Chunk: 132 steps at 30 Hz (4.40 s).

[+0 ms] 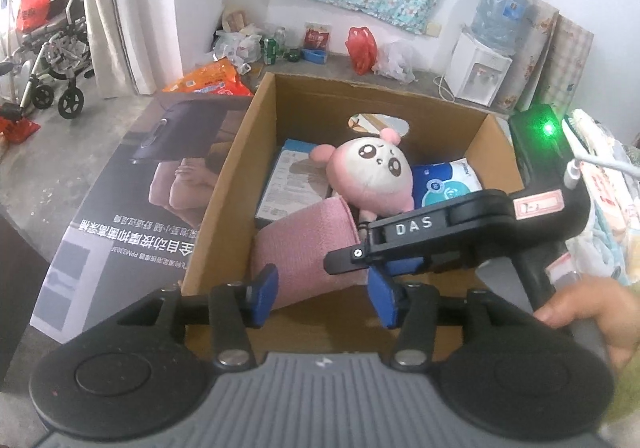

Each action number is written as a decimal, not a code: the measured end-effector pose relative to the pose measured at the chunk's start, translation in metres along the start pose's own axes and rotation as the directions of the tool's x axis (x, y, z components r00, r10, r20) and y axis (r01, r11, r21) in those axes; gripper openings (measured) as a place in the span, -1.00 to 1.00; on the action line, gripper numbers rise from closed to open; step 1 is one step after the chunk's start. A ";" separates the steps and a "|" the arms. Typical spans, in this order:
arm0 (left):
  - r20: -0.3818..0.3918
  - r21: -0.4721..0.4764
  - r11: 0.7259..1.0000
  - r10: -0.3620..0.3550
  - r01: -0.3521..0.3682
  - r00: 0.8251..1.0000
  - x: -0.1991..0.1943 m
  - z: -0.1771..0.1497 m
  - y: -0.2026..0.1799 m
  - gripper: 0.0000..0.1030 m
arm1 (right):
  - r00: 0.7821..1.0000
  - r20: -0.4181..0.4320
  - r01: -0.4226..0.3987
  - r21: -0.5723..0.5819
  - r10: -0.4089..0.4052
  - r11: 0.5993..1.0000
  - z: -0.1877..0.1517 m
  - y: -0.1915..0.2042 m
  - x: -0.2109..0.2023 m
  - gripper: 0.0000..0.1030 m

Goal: Organize soft objects
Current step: 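Carry the pink sponge cloth with the right tool into the box and release, then move the open right tool to the blue checked towel, then lower the left tool onto the blue checked towel and close on it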

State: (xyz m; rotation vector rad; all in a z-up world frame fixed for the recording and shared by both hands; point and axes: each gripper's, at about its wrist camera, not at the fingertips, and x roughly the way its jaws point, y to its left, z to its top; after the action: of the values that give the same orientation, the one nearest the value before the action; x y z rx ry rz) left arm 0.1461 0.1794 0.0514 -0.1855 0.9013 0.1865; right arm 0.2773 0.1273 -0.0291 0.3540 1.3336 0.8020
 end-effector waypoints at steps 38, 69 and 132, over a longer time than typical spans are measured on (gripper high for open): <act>0.102 0.023 0.999 -0.033 0.030 0.994 -0.052 0.000 -0.037 0.49 | 0.954 0.245 -0.159 -0.072 0.172 0.985 -0.021 -0.002 -0.125 0.19; -0.228 0.558 0.763 -0.238 0.327 0.944 0.059 -0.012 -0.355 0.03 | 0.750 0.625 0.038 0.286 -0.216 0.957 -0.177 -0.254 -0.335 0.35; -0.389 0.511 0.711 -0.310 0.483 0.867 0.121 -0.022 -0.394 0.00 | 0.769 0.638 -0.265 0.377 -0.041 0.888 -0.149 -0.335 -0.309 0.20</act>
State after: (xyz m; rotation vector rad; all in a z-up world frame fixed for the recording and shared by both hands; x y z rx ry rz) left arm 0.2963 -0.1971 -0.0257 0.1929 1.1343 -0.5557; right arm 0.2324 -0.3495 -0.0595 0.9981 0.8329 0.3915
